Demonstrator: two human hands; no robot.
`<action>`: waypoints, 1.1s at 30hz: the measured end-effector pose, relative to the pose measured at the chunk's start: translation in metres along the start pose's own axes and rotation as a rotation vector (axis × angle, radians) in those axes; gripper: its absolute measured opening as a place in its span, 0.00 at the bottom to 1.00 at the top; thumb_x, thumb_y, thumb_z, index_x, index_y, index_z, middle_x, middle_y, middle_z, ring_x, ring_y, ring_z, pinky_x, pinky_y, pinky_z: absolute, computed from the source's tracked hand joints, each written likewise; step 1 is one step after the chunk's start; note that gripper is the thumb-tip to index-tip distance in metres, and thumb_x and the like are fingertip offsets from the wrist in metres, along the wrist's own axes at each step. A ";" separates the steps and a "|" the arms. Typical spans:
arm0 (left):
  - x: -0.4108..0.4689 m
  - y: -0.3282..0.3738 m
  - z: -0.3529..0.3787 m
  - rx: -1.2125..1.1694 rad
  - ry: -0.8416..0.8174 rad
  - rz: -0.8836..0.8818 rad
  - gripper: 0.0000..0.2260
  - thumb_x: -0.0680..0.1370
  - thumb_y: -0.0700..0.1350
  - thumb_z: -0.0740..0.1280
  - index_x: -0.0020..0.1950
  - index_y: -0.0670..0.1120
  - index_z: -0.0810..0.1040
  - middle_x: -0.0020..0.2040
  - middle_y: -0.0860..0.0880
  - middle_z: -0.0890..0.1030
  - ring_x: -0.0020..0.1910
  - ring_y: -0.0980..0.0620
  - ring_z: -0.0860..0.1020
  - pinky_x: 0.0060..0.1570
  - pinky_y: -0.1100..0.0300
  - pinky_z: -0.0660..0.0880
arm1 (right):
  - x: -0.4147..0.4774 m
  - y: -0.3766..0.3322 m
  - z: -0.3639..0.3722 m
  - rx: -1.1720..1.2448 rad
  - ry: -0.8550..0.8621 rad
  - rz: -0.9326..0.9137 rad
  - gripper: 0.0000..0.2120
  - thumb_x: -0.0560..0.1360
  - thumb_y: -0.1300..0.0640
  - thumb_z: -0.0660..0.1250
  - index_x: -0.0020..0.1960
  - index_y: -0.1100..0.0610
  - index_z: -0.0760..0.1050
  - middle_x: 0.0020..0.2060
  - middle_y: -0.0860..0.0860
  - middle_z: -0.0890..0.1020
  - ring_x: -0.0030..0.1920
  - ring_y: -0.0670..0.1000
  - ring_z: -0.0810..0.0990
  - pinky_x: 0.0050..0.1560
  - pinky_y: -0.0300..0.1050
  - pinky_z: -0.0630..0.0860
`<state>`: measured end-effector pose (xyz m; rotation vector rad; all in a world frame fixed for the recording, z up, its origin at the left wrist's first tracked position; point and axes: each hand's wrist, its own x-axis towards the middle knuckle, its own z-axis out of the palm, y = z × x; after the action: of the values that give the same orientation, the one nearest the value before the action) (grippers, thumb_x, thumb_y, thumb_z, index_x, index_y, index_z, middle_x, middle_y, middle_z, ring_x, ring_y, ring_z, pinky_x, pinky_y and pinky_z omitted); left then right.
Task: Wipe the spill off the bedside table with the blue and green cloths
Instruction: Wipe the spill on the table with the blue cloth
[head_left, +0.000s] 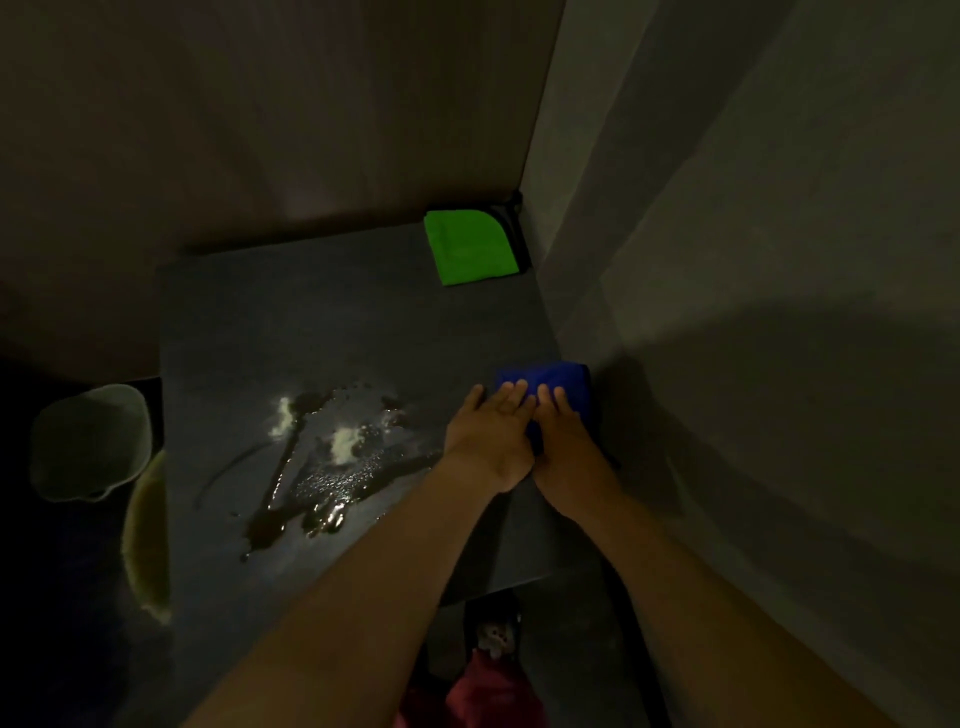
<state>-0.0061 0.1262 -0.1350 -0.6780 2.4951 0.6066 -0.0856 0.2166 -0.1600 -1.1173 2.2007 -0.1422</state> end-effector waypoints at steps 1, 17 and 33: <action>-0.005 -0.005 0.002 -0.008 0.010 -0.004 0.26 0.81 0.49 0.50 0.78 0.49 0.46 0.79 0.50 0.45 0.78 0.54 0.44 0.76 0.51 0.39 | -0.001 -0.007 0.005 -0.004 0.007 -0.013 0.31 0.80 0.59 0.56 0.77 0.56 0.41 0.78 0.51 0.42 0.76 0.50 0.38 0.74 0.46 0.41; -0.040 -0.027 0.016 0.046 -0.031 -0.030 0.25 0.81 0.50 0.51 0.78 0.52 0.48 0.79 0.49 0.46 0.78 0.52 0.45 0.76 0.50 0.40 | -0.025 -0.026 0.036 0.117 0.022 -0.094 0.34 0.77 0.64 0.57 0.77 0.55 0.42 0.77 0.48 0.42 0.75 0.45 0.38 0.68 0.39 0.36; -0.087 -0.025 0.058 -0.055 0.002 -0.117 0.26 0.81 0.52 0.51 0.78 0.51 0.47 0.79 0.50 0.46 0.78 0.54 0.45 0.75 0.51 0.38 | -0.062 -0.040 0.067 0.080 -0.030 -0.151 0.33 0.78 0.60 0.56 0.77 0.56 0.42 0.77 0.51 0.43 0.74 0.47 0.35 0.73 0.46 0.35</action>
<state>0.0932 0.1670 -0.1397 -0.8390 2.4283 0.6326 0.0079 0.2504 -0.1657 -1.2318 2.0648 -0.2744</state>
